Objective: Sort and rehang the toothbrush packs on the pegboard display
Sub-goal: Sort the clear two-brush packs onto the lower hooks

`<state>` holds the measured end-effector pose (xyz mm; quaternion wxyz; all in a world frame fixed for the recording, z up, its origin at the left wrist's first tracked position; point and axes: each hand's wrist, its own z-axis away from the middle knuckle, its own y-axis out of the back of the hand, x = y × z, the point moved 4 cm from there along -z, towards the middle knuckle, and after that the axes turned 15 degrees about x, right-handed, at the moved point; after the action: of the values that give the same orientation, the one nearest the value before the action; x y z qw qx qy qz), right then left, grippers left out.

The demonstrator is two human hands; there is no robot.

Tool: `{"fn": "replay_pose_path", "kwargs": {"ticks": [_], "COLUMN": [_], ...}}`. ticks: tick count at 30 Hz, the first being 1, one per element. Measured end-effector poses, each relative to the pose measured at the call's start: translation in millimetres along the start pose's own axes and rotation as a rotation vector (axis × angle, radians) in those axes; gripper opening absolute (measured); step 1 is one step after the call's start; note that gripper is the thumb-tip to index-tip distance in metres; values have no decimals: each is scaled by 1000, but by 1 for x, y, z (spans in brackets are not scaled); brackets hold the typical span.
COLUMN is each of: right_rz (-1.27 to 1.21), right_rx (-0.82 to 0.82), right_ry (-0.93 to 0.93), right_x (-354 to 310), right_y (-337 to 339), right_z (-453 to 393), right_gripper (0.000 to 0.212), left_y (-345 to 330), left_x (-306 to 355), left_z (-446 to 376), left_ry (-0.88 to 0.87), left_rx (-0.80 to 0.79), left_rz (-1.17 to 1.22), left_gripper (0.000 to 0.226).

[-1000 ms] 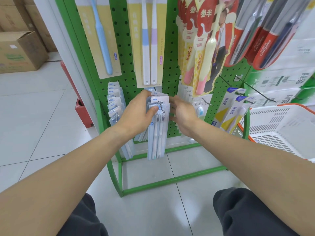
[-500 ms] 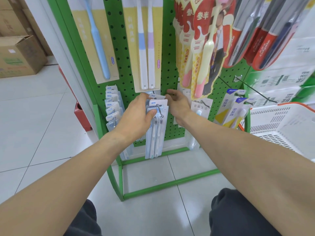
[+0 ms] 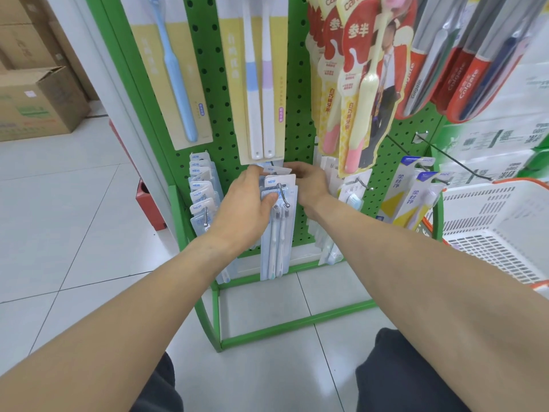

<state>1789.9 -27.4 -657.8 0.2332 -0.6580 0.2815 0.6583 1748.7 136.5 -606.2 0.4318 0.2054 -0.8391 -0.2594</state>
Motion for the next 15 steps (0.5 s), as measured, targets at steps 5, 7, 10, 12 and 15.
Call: {"fn": "replay_pose_path", "kwargs": {"ticks": [5,7,10,12,15], "right_rz": [29,66,106,151,232], "right_rx": [48,57,101,121,126], "right_ry": [66,111,159,191,237], "right_x": [-5,-8,-14,-17,-20], "right_y": [6,9,18,24,31], "right_z": [5,9,15,19,28], "right_gripper": [8,7,11,12,10], "left_y": [1,0,-1,-1,-2], "left_x": [0,1,3,4,4], "left_z": [-1,0,0,-1,0], "left_ry": [18,30,43,58,79], "left_rx": [8,11,20,22,21], "left_rz": [1,4,5,-4,-16], "left_gripper": [38,38,36,33,27]}}
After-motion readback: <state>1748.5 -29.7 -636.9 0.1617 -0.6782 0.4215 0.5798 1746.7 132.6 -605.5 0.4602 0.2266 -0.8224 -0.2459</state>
